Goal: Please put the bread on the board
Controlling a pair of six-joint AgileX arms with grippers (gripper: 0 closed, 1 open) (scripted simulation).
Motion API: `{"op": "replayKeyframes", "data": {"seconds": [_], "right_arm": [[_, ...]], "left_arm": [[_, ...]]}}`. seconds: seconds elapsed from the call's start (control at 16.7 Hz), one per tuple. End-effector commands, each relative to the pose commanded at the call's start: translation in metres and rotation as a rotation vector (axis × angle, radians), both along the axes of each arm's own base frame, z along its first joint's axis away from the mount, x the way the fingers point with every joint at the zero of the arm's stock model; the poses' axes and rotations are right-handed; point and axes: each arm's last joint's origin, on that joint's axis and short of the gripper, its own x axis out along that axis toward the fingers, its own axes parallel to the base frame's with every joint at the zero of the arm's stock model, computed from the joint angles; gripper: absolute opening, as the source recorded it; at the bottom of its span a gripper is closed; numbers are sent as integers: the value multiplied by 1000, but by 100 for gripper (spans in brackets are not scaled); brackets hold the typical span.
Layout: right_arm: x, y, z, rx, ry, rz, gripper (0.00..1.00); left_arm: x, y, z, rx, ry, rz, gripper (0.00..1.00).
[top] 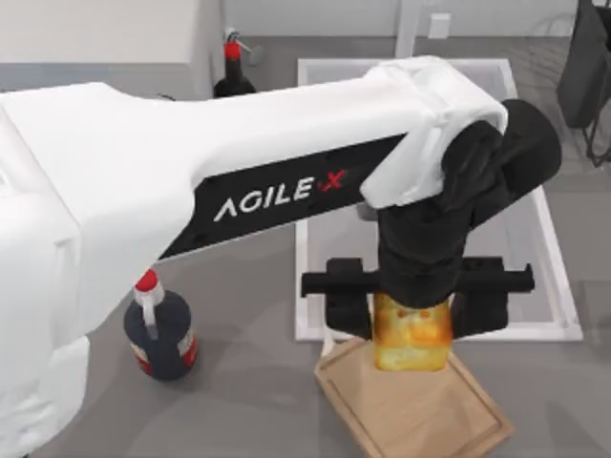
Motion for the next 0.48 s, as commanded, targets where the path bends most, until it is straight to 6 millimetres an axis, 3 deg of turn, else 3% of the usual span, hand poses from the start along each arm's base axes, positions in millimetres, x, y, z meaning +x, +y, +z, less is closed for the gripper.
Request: {"op": "replayKeyframes", "data": {"seconds": [0.18,0.48], "right_arm": [[0,0,0,0,0,0,100],[0,0,0,0,0,0,100]], "left_arm": [[-3,-6,-15,45,14,28,0],[-2,-5,-15,45,14,30,0]]}}
